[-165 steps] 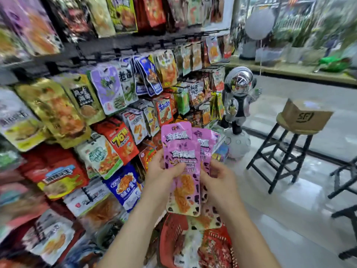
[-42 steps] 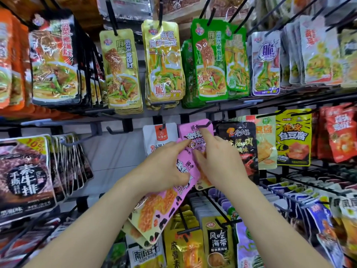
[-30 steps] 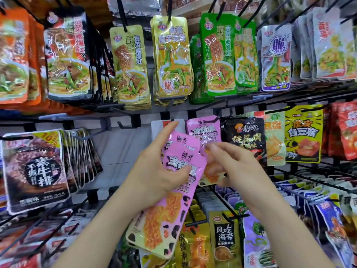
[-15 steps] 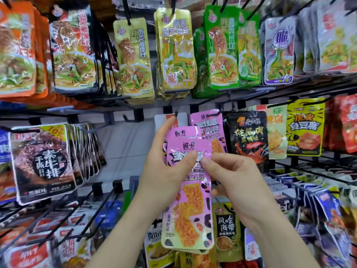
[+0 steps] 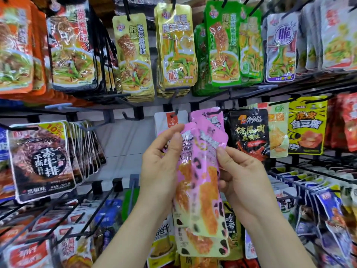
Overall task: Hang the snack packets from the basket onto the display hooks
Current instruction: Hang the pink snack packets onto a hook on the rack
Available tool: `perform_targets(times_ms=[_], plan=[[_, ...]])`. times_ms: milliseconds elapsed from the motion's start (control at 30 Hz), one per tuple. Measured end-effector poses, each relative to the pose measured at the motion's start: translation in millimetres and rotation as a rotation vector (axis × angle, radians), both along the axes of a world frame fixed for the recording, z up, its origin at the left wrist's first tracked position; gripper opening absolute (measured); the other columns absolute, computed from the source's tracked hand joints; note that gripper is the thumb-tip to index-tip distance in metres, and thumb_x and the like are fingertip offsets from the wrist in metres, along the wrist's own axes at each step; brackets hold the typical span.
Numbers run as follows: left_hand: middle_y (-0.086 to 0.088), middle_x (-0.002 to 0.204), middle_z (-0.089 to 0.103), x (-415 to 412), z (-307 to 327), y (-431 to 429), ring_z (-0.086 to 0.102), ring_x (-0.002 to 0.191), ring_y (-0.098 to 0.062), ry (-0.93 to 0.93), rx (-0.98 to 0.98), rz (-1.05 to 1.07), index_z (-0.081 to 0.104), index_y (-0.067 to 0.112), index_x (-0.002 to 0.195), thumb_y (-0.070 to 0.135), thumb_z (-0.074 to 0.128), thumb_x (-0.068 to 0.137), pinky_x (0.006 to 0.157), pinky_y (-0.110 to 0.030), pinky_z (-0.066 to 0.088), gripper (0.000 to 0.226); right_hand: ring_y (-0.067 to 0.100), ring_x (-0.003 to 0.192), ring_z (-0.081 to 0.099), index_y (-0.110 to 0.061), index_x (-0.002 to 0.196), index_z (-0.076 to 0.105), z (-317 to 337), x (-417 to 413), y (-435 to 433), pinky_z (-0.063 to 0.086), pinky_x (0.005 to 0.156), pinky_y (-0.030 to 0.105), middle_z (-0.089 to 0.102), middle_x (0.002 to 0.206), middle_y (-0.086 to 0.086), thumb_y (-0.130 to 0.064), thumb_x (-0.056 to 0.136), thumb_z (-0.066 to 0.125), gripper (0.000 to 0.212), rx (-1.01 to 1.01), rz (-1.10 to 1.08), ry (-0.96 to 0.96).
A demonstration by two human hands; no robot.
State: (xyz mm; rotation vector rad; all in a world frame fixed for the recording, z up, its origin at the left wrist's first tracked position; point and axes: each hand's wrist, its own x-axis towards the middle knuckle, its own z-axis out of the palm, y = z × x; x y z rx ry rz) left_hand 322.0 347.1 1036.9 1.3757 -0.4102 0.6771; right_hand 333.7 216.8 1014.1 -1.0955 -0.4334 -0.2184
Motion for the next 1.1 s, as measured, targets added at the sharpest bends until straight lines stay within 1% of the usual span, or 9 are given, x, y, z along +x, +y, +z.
perform_targets(times_ms=[100, 167, 300, 467, 567, 633, 733, 833, 1100], plan=[[0.005, 0.107, 0.072, 3, 1, -1, 0.065, 0.107, -0.02, -0.073, 0.097, 0.148, 0.073, 0.034, 0.101, 0.031, 0.07, 0.082, 0.096, -0.048, 0.05, 0.019, 0.02, 0.052, 0.046, -0.004, 0.082, 0.07, -2, 3, 3, 0.036, 0.039, 0.023, 0.064, 0.071, 0.012, -0.021, 0.088, 0.063, 0.019, 0.046, -0.069, 0.014], [0.018, 0.1, 0.072, 2, 4, 2, 0.065, 0.101, 0.0, -0.136, 0.222, 0.249, 0.072, 0.033, 0.097, 0.019, 0.072, 0.085, 0.094, -0.027, 0.05, 0.019, 0.018, 0.051, 0.049, -0.006, 0.082, 0.068, 0, 2, 0, 0.037, 0.039, 0.022, 0.066, 0.068, 0.007, -0.016, 0.091, 0.061, 0.015, 0.051, -0.129, 0.002], [0.034, 0.071, 0.063, -6, 19, 17, 0.052, 0.06, 0.017, -0.246, 0.441, 0.374, 0.072, 0.032, 0.099, 0.016, 0.072, 0.083, 0.063, 0.0, 0.037, 0.022, 0.007, 0.048, 0.055, -0.023, 0.092, 0.058, 20, 5, -23, 0.04, 0.042, 0.016, 0.067, 0.06, -0.003, -0.001, 0.091, 0.059, 0.022, -0.06, -0.368, -0.169], [0.025, 0.093, 0.068, -5, 33, 20, 0.063, 0.086, 0.012, -0.325, 0.733, 0.388, 0.075, 0.027, 0.102, 0.018, 0.077, 0.081, 0.076, -0.002, 0.041, 0.024, 0.007, 0.043, 0.033, -0.035, 0.101, 0.051, 36, 20, -36, 0.029, 0.043, 0.023, 0.046, 0.063, 0.004, -0.001, 0.09, 0.045, 0.036, -0.351, -0.66, -0.483], [0.017, 0.096, 0.071, -1, 33, 17, 0.064, 0.088, 0.003, -0.354, 0.917, 0.411, 0.073, 0.033, 0.108, 0.027, 0.072, 0.081, 0.08, -0.015, 0.048, 0.028, 0.004, 0.051, 0.046, -0.028, 0.098, 0.065, 44, 29, -32, 0.033, 0.05, 0.014, 0.052, 0.061, -0.013, -0.012, 0.093, 0.052, 0.022, -0.424, -0.759, -0.552], [0.016, 0.101, 0.071, 2, 38, 17, 0.065, 0.079, -0.002, -0.314, 0.946, 0.388, 0.067, 0.042, 0.116, 0.03, 0.071, 0.083, 0.078, -0.023, 0.051, 0.035, -0.006, 0.07, 0.054, -0.027, 0.099, 0.069, 49, 32, -27, 0.039, 0.066, 0.012, 0.063, 0.08, -0.02, -0.023, 0.092, 0.062, 0.01, -0.459, -0.825, -0.574], [0.02, 0.074, 0.066, 3, 47, 15, 0.051, 0.047, -0.01, -0.209, 1.058, 0.352, 0.046, 0.058, 0.13, 0.032, 0.068, 0.085, 0.056, -0.023, 0.049, 0.057, -0.007, 0.073, 0.054, -0.026, 0.102, 0.071, 55, 38, -24, 0.04, 0.068, 0.012, 0.066, 0.089, -0.016, -0.029, 0.089, 0.068, 0.014, -0.481, -0.865, -0.578], [0.027, 0.051, 0.054, 6, 53, 12, 0.033, 0.039, -0.011, -0.136, 1.165, 0.334, 0.034, 0.055, 0.14, 0.031, 0.066, 0.088, 0.042, -0.013, 0.029, 0.065, -0.009, 0.093, 0.055, -0.024, 0.112, 0.071, 57, 37, -22, 0.039, 0.08, 0.005, 0.065, 0.097, -0.018, -0.028, 0.088, 0.07, 0.024, -0.493, -0.866, -0.555], [0.008, 0.043, 0.038, 8, 56, 10, 0.032, 0.041, -0.01, -0.075, 1.192, 0.315, 0.021, 0.056, 0.144, 0.031, 0.065, 0.088, 0.042, -0.019, 0.026, 0.076, -0.01, 0.056, 0.049, -0.023, 0.111, 0.072, 59, 35, -25, 0.033, 0.053, 0.006, 0.051, 0.067, -0.025, -0.033, 0.084, 0.073, 0.029, -0.468, -0.845, -0.461]])
